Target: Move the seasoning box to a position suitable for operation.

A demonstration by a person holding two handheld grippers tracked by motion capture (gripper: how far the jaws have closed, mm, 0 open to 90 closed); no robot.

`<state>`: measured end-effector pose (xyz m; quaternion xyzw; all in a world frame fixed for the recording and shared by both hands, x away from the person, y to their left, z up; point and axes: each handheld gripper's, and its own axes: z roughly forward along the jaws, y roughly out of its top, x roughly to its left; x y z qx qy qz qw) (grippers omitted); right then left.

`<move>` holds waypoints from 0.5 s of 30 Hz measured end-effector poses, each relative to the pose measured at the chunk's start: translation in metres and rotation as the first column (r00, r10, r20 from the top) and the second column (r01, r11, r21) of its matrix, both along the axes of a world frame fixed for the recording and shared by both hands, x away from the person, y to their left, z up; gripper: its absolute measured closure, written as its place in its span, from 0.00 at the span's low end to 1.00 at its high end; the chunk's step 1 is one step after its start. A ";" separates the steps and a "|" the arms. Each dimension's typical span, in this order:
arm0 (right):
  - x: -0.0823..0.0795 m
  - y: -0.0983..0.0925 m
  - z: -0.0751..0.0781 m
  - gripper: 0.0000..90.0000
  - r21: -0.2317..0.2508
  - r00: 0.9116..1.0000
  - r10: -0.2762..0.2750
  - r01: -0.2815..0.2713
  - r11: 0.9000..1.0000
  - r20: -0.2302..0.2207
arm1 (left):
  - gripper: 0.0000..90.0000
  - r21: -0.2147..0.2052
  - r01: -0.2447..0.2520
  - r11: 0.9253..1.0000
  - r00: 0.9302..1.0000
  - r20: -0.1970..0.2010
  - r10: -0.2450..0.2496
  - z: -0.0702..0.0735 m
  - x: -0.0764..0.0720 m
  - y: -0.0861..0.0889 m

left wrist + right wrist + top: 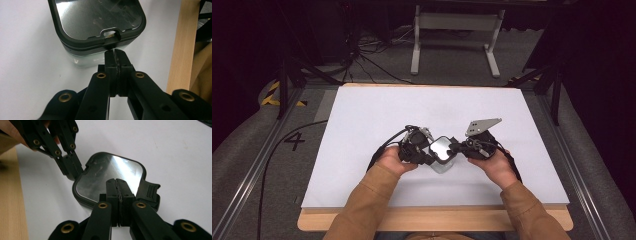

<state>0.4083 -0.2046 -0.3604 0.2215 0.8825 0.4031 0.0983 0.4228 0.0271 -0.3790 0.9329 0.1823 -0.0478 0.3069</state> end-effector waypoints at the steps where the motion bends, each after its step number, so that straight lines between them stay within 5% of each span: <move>1: 0.000 0.000 0.000 0.99 0.001 1.000 0.000 0.000 1.000 0.000 | 0.99 0.000 0.000 1.000 1.000 0.000 0.000 0.000 0.000 0.000; 9: -0.003 -0.006 0.007 0.99 0.012 0.999 -0.014 0.014 1.000 0.029 | 0.99 -0.027 -0.032 0.999 0.999 0.018 0.033 0.011 0.002 0.017; 12: -0.006 -0.017 0.013 0.99 0.033 0.999 -0.032 0.031 0.999 0.035 | 0.99 -0.072 -0.097 0.993 0.994 0.038 0.100 0.018 0.006 0.033; 15: -0.009 -0.025 0.014 0.99 0.038 0.998 -0.051 0.049 0.998 0.033 | 0.97 -0.112 -0.177 0.978 0.981 0.059 0.184 0.020 0.011 0.043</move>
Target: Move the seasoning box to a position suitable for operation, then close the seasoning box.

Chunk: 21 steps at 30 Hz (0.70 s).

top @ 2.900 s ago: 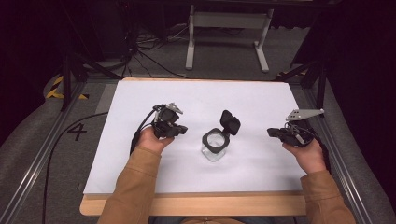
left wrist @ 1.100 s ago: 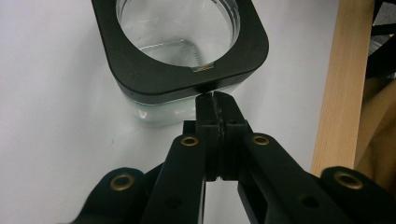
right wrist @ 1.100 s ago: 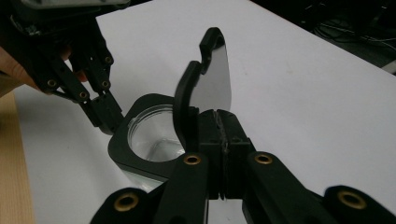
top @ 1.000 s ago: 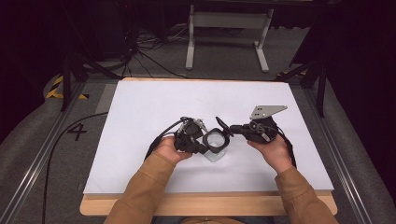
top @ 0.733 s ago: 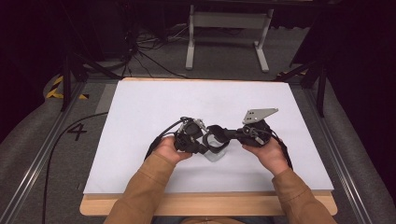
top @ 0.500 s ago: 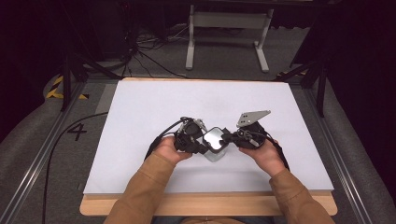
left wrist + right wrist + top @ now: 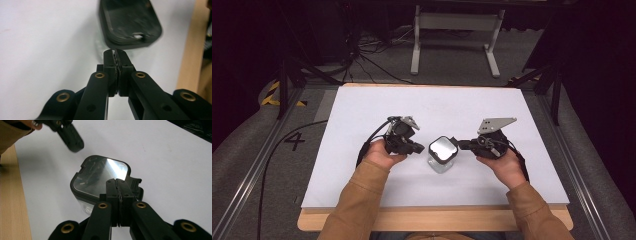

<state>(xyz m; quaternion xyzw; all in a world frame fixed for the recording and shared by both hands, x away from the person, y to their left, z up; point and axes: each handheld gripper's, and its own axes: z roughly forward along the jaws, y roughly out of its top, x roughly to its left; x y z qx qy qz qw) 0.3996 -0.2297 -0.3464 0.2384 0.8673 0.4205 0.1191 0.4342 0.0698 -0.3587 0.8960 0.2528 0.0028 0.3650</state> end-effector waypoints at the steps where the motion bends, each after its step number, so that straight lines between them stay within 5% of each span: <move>1: -0.001 -0.002 0.000 0.99 0.002 1.000 -0.001 0.001 1.000 -0.001 | 0.96 -0.019 -0.032 0.999 0.999 0.003 0.032 0.000 0.002 0.002; 3: -0.004 -0.005 -0.002 0.99 -0.004 1.000 -0.006 0.006 1.000 -0.007 | 0.97 -0.050 -0.088 0.995 0.996 0.011 0.089 -0.006 0.007 0.002; 10: -0.009 -0.019 -0.006 0.99 -0.011 0.999 -0.034 0.033 0.999 -0.019 | 0.99 -0.051 -0.123 0.991 0.992 0.007 0.123 -0.028 0.018 -0.008; 21: -0.005 -0.059 -0.012 0.99 0.024 0.992 -0.123 0.124 0.992 -0.029 | 1.00 -0.059 -0.029 0.998 0.998 0.046 0.031 -0.052 0.025 -0.024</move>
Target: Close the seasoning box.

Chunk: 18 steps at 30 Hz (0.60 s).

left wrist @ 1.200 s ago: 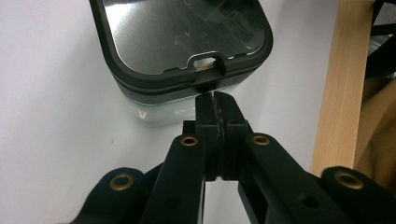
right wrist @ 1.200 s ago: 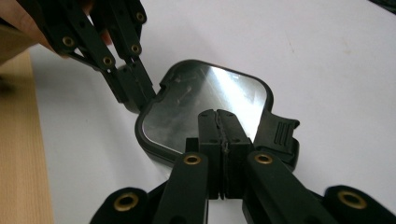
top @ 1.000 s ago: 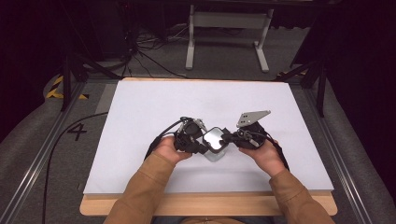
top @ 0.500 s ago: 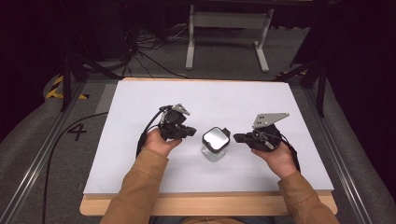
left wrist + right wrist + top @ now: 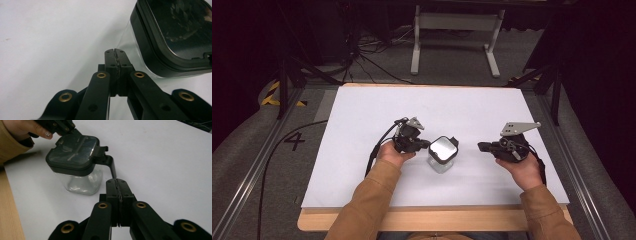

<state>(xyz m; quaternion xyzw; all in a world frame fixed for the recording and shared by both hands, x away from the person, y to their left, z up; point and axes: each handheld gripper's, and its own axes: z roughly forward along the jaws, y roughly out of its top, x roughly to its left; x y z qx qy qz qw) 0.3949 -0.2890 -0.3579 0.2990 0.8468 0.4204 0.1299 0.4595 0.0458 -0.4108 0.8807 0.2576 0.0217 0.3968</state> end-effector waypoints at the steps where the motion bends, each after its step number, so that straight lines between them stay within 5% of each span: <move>1: 0.000 0.000 0.000 0.99 0.000 1.000 0.000 0.000 1.000 0.000 | 1.00 -0.002 0.008 1.000 1.000 0.003 -0.008 -0.001 0.000 0.000; 18: 0.002 -0.010 0.007 0.99 0.042 1.000 -0.012 0.012 0.999 0.017 | 1.00 -0.013 0.046 0.999 0.997 -0.068 -0.047 0.000 -0.004 0.002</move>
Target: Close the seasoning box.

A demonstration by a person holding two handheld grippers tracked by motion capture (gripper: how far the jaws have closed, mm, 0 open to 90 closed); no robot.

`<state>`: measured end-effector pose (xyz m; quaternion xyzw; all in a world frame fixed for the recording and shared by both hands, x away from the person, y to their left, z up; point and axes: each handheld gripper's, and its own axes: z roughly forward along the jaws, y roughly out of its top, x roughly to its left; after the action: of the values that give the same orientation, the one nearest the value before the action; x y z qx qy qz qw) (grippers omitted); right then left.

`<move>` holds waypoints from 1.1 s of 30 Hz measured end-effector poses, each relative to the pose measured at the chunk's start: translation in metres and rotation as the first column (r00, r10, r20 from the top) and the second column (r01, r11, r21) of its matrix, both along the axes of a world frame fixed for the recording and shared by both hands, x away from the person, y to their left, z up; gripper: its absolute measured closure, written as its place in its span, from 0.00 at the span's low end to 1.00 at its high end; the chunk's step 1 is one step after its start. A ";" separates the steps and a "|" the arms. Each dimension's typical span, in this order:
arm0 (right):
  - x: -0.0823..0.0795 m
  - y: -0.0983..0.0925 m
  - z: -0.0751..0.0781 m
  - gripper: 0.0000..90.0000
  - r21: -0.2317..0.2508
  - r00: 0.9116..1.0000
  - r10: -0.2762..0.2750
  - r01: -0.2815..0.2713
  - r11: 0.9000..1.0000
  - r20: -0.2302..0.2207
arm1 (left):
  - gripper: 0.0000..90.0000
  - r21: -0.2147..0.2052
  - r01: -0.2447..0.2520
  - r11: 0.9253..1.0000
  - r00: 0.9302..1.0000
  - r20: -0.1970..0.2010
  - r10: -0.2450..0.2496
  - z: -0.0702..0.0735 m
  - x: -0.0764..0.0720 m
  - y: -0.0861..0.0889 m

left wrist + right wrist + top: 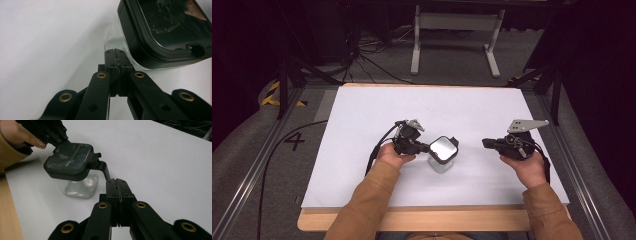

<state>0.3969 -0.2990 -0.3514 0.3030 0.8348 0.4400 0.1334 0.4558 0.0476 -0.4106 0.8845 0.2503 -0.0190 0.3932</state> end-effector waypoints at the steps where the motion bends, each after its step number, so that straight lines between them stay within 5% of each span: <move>1: 0.000 0.000 0.000 0.99 0.002 1.000 0.001 -0.001 1.000 0.000 | 1.00 0.001 0.008 1.000 1.000 0.003 -0.008 0.001 0.000 0.001; 10: 0.002 0.006 0.001 0.99 0.007 1.000 0.021 -0.021 1.000 0.000 | 1.00 0.052 0.065 0.997 0.998 -0.009 -0.065 0.006 -0.011 0.000; 16: 0.003 0.008 0.002 0.99 0.008 1.000 0.031 -0.031 0.999 0.003 | 1.00 0.112 0.122 0.986 0.993 -0.019 -0.120 0.009 -0.019 -0.004; 21: 0.003 0.009 0.002 0.99 0.008 0.999 0.033 -0.033 0.999 0.000 | 1.00 0.122 0.157 0.980 0.988 -0.031 -0.154 0.008 -0.022 -0.009; 33: 0.004 0.007 0.003 0.99 0.012 1.000 0.031 -0.031 0.999 0.000 | 0.99 0.174 0.262 0.949 0.965 -0.075 -0.252 0.008 -0.031 -0.022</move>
<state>0.4006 -0.2916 -0.3488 0.2910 0.8367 0.4468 0.1246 0.4251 0.0254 -0.4026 0.9410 0.1438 -0.0701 0.2983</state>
